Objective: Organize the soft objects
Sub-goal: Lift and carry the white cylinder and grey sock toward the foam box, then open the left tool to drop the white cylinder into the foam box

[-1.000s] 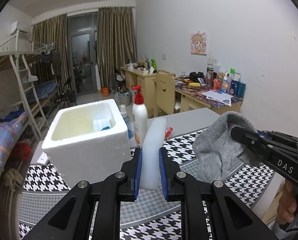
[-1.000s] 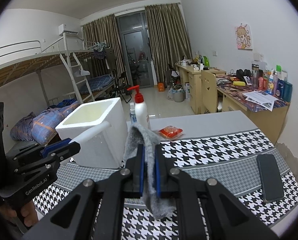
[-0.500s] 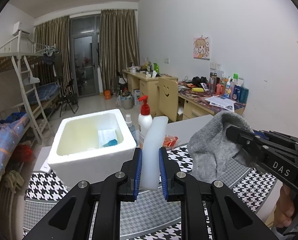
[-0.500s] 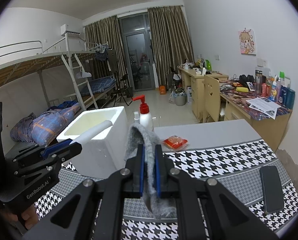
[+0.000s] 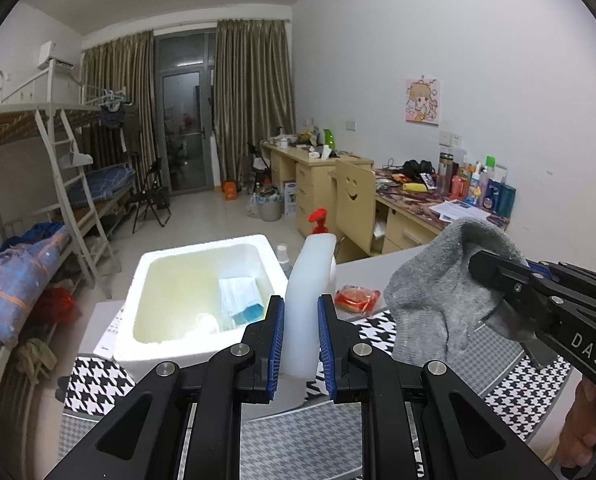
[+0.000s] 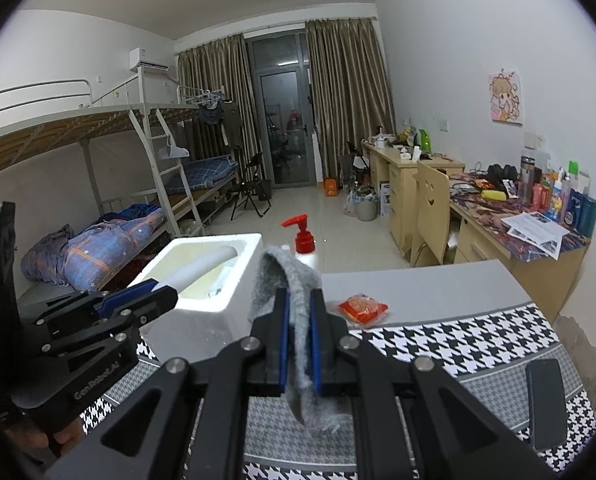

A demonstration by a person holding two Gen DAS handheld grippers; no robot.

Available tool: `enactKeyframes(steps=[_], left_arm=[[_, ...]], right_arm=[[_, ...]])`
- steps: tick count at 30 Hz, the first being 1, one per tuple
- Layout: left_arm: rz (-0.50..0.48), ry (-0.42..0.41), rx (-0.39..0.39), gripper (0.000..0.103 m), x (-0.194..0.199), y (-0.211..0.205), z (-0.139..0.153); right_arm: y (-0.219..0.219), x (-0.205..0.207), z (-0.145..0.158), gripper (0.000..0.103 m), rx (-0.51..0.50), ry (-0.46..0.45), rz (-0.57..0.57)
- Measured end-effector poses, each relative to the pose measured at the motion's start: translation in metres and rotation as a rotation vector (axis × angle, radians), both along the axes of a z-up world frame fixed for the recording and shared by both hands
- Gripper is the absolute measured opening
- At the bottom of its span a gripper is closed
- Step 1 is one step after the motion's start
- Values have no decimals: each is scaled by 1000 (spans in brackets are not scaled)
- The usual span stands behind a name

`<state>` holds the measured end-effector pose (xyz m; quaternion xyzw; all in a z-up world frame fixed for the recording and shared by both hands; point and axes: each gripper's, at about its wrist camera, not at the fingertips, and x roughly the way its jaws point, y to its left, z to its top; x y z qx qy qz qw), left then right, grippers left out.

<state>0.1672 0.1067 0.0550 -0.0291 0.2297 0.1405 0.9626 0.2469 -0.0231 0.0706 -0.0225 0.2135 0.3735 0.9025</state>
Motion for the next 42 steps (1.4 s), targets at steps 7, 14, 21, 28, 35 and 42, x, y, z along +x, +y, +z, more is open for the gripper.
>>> enactKeyframes(steps=[7, 14, 21, 28, 35, 42], left_arm=[[31, -2, 0, 18, 6, 12, 3], [62, -5, 0, 18, 9, 26, 5], [98, 2, 5, 18, 15, 38, 6], [136, 13, 14, 18, 18, 53, 4], [170, 21, 9, 18, 22, 68, 1], [197, 36, -4, 18, 27, 84, -7]], right_arm=[[12, 8, 5, 12, -3, 1, 14], [25, 11, 8, 12, -17, -1, 25], [39, 14, 9, 12, -36, -5, 32], [55, 19, 12, 12, -42, -10, 44], [74, 23, 12, 12, -57, -13, 57], [87, 28, 12, 12, -53, -3, 69]])
